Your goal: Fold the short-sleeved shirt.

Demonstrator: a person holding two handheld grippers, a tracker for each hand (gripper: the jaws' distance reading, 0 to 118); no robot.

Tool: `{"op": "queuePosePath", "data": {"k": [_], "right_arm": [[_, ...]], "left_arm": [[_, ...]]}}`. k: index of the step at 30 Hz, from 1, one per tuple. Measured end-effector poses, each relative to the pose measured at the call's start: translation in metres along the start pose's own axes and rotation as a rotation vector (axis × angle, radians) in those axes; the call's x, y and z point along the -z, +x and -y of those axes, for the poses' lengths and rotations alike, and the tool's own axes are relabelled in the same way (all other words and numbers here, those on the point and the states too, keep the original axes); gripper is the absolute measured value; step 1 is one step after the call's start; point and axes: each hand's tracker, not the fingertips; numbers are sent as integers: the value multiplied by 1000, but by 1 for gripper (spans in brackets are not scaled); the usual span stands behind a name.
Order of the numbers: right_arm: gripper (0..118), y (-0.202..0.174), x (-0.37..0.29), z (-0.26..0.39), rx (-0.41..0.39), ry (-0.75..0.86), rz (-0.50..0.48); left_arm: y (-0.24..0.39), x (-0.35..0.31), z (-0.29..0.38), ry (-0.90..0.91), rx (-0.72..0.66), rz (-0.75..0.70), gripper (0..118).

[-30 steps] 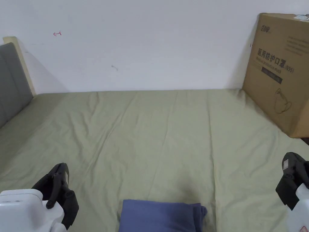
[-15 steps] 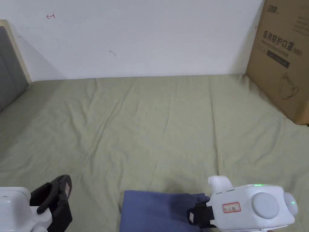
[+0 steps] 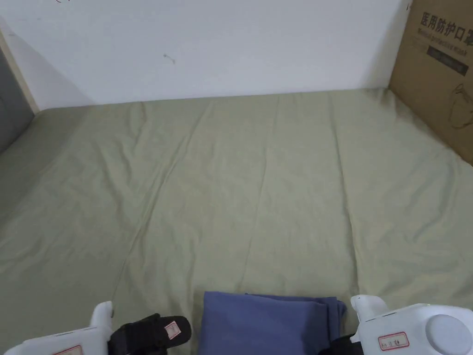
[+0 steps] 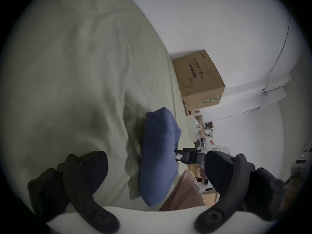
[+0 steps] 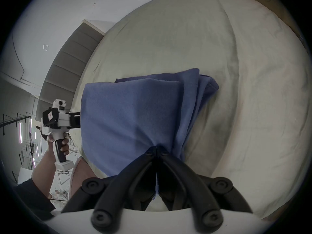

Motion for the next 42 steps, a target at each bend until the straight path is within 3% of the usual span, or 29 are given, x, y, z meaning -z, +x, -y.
{"op": "queuePosePath", "data": {"k": [2, 5, 10, 11, 12, 13, 14, 15, 17, 20, 23, 31, 38, 42], "right_arm": [[0, 1, 0, -1, -2, -4, -3], [0, 4, 2, -1, 24, -9, -17], [0, 9, 2, 3, 52, 3, -40], [0, 11, 2, 3, 61, 8, -46], [0, 12, 2, 5, 73, 14, -54], [0, 14, 2, 6, 85, 19, -59], [0, 16, 2, 7, 114, 39, -102], [0, 15, 3, 8, 146, 48, -110], [0, 11, -1, 11, 142, 55, -79], [0, -5, -22, 15, 7, 143, -59], [0, -22, -49, 20, -63, 195, -8], [0, -44, -105, 32, 4, 301, -56], [0, -52, -108, 34, -82, 286, 130], [0, -50, -107, 33, -41, 289, 133]], "left_arm": [[-7, 24, 1, -65, -43, 75, 118], [-6, 61, -1, -118, 31, 202, 118], [4, 88, 13, -98, 1, 195, 114], [5, 88, 15, -77, 21, 156, 92], [3, 86, 17, -58, 31, 82, 52], [-1, 87, 19, -44, 32, -54, 21], [-2, 83, 24, -58, 9, -128, 21], [2, 78, 26, -20, -42, 19, 21], [18, 76, 22, -41, 4, -39, 21], [38, 58, 13, -69, -5, -38, 21], [65, 13, -6, -69, 133, -122, 21], [77, -150, -78, -9, 245, -545, 21], [39, -218, -125, -96, 262, -957, 21], [36, -233, -135, -94, 269, -1104, 22]]}}
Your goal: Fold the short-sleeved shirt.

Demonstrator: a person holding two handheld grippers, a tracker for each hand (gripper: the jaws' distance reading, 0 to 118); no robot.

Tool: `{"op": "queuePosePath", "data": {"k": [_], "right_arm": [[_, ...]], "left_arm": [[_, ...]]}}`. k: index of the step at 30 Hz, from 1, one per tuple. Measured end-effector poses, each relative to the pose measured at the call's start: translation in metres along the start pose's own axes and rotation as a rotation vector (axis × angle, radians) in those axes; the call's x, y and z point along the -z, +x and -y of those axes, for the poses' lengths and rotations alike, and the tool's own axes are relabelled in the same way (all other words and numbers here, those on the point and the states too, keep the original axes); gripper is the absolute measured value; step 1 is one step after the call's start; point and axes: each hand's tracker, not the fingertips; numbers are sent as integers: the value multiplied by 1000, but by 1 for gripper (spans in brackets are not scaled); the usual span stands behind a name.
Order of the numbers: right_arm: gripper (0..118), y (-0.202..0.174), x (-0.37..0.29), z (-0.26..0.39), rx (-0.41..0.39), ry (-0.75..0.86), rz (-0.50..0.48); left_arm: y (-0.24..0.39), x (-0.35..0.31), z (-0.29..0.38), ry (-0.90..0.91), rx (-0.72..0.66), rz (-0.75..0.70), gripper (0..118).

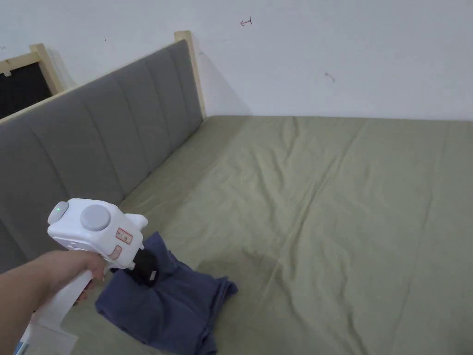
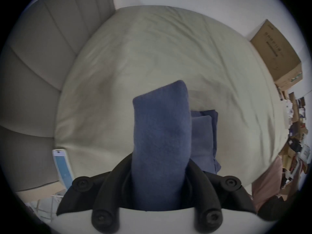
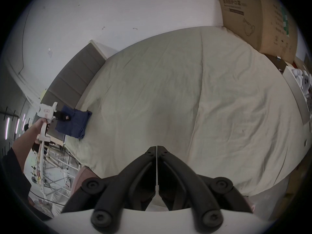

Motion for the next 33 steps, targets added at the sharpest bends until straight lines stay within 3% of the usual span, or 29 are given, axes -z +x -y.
{"op": "queuePosePath", "data": {"k": [1, 2, 5, 8, 15, 16, 17, 20, 22, 24, 28, 30, 33], "right_arm": [[0, 2, 0, 0, 20, 3, 1], [0, 3, -1, 0, 37, 7, -9], [0, 5, -2, 0, 52, 10, -25], [0, 5, -1, -1, 31, 2, -3], [0, 5, -11, 0, 38, 29, -22], [0, 4, -13, 0, 36, 34, -24], [0, 4, -16, -1, 33, 42, -24], [0, 3, -26, -5, 25, 63, -17], [0, 2, -37, -9, 18, 74, -21], [0, -2, -48, -14, 1, 95, 56], [0, -10, -78, -22, -58, 213, 110], [0, -17, -100, -27, -77, 326, 88], [0, -37, -135, -30, -148, 553, 58]], "left_arm": [[-3, -2, -1, 17, -3, -18, 23], [-6, -5, -1, 35, -7, -35, 40], [-10, -21, -1, 103, -11, -72, 118], [-11, -43, 1, 177, -31, 29, 114], [39, -66, 24, 220, -5, 9, 113], [50, -64, 25, 196, -47, 39, 110], [65, -64, 33, 195, -79, 63, 92], [113, -63, 54, 245, -82, 123, 2], [149, -74, 69, 317, -15, 196, 3], [179, -89, 80, 458, 47, 207, 1], [243, -139, 108, 787, 53, 279, 0], [265, -159, 113, 891, 51, 384, 0], [300, -187, 129, 1099, 95, 293, 0]]}}
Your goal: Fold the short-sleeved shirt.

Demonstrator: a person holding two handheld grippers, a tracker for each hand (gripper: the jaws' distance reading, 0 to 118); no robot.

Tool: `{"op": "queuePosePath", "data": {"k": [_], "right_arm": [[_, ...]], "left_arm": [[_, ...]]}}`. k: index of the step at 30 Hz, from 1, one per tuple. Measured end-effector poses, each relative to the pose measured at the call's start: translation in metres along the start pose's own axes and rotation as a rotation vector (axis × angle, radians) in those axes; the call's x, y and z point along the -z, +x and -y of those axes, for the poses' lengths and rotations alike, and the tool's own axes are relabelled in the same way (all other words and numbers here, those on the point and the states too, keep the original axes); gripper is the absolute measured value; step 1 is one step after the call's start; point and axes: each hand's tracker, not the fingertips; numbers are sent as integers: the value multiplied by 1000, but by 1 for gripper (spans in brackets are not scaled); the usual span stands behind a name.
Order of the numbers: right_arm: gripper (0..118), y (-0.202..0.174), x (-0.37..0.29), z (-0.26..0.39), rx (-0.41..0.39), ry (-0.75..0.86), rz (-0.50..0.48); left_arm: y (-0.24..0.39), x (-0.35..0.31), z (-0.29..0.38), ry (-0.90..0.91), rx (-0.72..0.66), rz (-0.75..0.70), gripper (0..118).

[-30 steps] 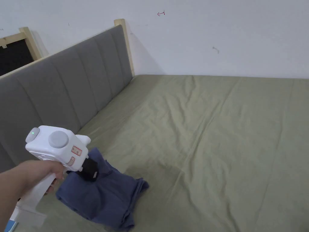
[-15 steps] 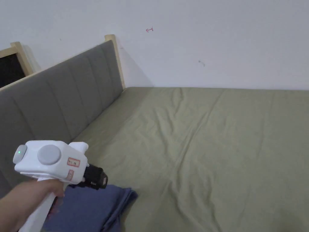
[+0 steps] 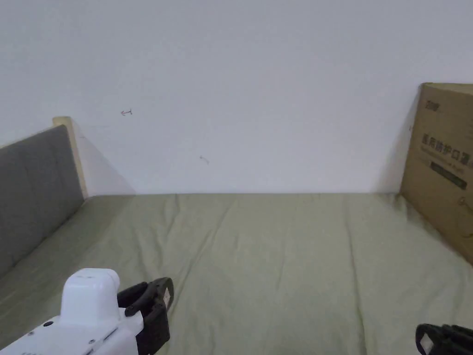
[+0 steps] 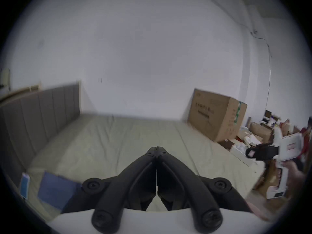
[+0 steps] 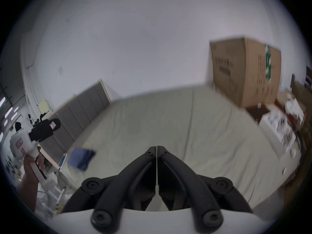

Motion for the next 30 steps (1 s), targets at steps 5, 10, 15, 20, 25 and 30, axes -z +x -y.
{"op": "queuePosePath", "data": {"k": [5, 10, 15, 20, 25, 30], "right_arm": [[0, -32, -34, 8, -151, 527, 131], [0, -38, -30, 43, -173, 571, 280], [0, -29, -27, 62, -140, 445, 305], [1, -26, -29, 59, -163, 449, 317], [80, -26, -22, 54, -192, 395, 292], [106, -25, -24, 62, -179, 414, 313]], "left_arm": [[56, -26, 11, 269, 101, -154, 0], [76, -36, 32, 287, 121, -249, 0], [86, -46, 47, 297, 210, -292, 0], [87, -48, 51, 284, 208, -279, 0], [83, -55, 49, 316, 145, -261, 84], [81, -53, 54, 300, 169, -264, 118]]}}
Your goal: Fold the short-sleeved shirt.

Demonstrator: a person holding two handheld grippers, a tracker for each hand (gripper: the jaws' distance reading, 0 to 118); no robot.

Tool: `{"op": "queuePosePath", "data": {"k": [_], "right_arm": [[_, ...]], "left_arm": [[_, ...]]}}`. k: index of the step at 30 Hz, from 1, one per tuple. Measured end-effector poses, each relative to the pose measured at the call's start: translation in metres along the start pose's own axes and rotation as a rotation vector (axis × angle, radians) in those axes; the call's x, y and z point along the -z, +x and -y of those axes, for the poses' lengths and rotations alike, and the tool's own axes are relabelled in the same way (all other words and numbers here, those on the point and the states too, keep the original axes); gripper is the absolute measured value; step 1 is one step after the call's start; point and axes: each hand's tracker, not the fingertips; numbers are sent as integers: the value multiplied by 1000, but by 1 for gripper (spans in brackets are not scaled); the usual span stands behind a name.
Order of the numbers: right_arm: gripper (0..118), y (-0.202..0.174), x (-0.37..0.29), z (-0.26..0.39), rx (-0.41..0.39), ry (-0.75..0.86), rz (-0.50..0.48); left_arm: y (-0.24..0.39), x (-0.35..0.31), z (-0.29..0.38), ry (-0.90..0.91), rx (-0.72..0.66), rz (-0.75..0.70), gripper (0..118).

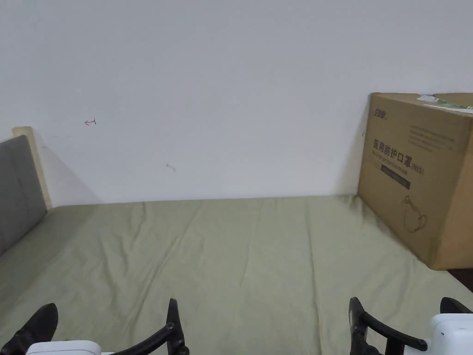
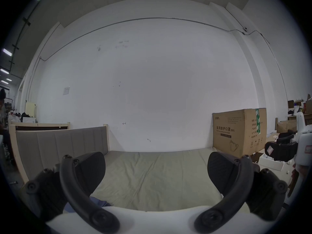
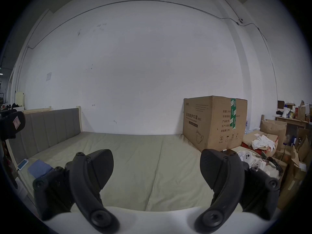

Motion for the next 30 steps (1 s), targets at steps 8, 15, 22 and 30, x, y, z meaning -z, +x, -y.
{"op": "queuePosePath", "data": {"k": [8, 15, 22, 30], "right_arm": [[106, 3, -2, 2, 35, -8, 26], [106, -1, -5, 2, -16, 17, 14], [107, -7, -6, -1, -34, 31, -6], [106, -6, -5, 0, -43, 9, -26]], "left_arm": [[0, 2, 6, -37, 2, 23, 118], [-5, 7, -1, -65, -12, 70, 118], [-2, 10, -5, -79, -9, 75, 118], [-2, 18, -11, -100, -54, 59, 118]]}}
